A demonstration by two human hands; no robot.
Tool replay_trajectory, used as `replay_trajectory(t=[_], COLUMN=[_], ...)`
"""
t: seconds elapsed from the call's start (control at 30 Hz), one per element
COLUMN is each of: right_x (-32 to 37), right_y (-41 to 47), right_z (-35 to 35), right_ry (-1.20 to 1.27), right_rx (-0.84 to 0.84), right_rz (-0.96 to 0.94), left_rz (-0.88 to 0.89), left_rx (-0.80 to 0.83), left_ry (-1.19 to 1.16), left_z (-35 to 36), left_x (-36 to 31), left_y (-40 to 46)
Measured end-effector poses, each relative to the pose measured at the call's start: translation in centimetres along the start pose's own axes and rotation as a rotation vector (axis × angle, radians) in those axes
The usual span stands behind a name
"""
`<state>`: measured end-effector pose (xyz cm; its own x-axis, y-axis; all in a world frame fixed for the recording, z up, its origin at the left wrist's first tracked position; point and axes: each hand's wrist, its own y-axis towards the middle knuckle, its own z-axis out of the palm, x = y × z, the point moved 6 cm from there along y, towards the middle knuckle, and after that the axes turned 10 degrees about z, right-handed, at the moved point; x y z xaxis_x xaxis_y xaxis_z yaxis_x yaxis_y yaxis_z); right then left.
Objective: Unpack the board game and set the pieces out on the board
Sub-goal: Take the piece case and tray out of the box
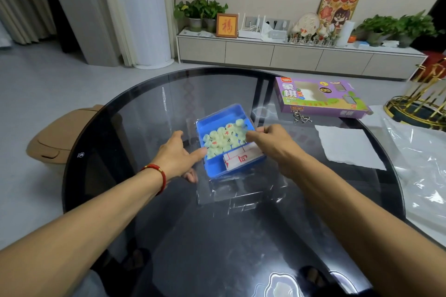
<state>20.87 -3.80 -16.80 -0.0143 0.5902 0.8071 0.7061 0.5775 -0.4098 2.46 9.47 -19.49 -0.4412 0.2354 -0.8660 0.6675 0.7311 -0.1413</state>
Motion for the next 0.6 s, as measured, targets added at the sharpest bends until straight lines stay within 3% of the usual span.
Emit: replay_trajectory(t=[0.2, 0.3, 0.37, 0.47, 0.53, 0.6], right_x=[-0.1, 0.1, 0.0, -0.5, -0.8, -1.1], right_y=[-0.2, 0.3, 0.4, 0.8, 0.8, 0.6], right_z=[-0.1, -1.4, -3.0, -5.4, -6.7, -7.9], right_ry=[0.268, 0.477, 0.587, 0.692, 0.747, 0.796], right_rx=[-0.007, -0.033, -0.064, -0.090, -0.124, -0.165], right_rz=[-0.007, 0.016, 0.027, 0.021, 0.007, -0.005], left_rz=[-0.045, 0.006, 0.136, 0.503, 0.693, 0.710], left_rx=[-0.058, -0.081, -0.164, -0.278, -0.150, 0.080], left_ry=[-0.066, 0.087, 0.313, 0.644, 0.716, 0.835], left_z=[-0.3, -0.7, -1.5, -1.5, 0.2, 2.9], left_x=[1.0, 0.4, -0.5, -3.3, -5.4, -6.7], left_y=[0.3, 0.0, -0.2, -0.2, 0.2, 1.0])
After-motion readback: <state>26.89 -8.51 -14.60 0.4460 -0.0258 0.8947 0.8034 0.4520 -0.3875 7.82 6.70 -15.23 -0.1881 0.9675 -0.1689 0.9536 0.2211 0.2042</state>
